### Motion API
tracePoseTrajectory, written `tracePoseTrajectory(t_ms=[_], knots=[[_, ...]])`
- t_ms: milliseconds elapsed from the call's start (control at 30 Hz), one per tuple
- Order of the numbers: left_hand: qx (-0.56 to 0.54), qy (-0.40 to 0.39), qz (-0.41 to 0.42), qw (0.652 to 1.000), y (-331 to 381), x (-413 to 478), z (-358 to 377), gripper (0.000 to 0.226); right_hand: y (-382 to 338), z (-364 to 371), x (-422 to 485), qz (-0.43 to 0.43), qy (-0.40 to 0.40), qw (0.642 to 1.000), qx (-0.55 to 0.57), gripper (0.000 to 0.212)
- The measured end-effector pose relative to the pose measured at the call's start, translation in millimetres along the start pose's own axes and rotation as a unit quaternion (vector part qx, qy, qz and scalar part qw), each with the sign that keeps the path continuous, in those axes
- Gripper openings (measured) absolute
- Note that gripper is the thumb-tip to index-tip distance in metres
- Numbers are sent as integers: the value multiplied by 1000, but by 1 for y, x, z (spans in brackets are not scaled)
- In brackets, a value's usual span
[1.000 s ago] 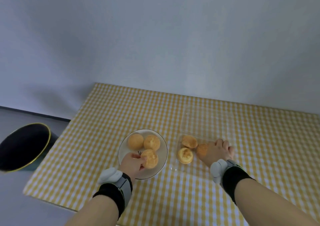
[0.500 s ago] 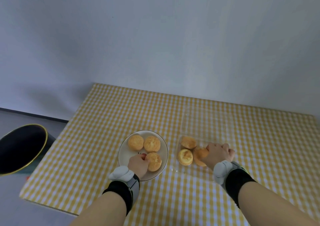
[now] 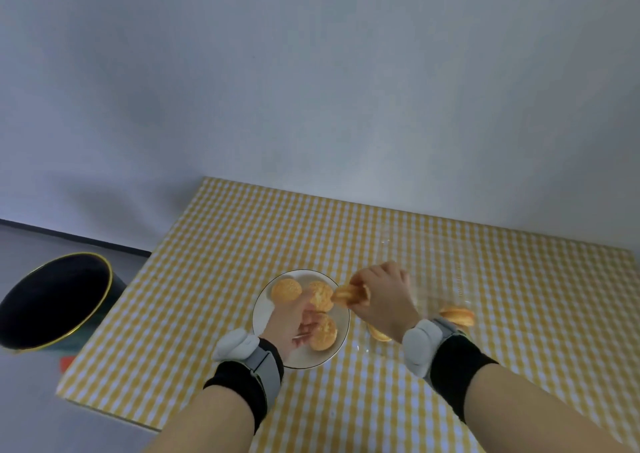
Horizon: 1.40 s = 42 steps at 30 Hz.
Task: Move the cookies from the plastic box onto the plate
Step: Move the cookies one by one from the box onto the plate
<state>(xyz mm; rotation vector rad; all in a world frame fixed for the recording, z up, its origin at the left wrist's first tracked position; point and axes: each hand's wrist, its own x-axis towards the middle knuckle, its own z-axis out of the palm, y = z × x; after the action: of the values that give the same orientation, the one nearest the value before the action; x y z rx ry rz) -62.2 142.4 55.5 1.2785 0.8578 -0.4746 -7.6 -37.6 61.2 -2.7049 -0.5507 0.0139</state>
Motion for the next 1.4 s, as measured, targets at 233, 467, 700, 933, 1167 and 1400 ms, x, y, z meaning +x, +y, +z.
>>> tracePoseTrajectory(t_ms=[233, 467, 700, 933, 1167, 1400], knots=[[-103, -26, -53, 993, -9, 4, -41, 43, -54, 39, -3, -179, -5, 984, -21, 38], [-11, 69, 28, 997, -27, 15, -61, 27, -35, 43, -6, -91, -51, 994, -13, 39], [307, 161, 128, 929, -33, 22, -46, 21, 12, 34, -17, 70, -34, 997, 0, 30], [385, 170, 263, 868, -33, 23, -34, 24, 38, 29, -36, 107, -34, 994, -12, 28], [487, 158, 299, 805, -44, 25, -38, 26, 43, 29, -40, 100, -37, 994, -3, 25], [576, 45, 196, 793, -41, 34, -41, 62, 49, 23, -41, 107, -36, 994, -6, 26]])
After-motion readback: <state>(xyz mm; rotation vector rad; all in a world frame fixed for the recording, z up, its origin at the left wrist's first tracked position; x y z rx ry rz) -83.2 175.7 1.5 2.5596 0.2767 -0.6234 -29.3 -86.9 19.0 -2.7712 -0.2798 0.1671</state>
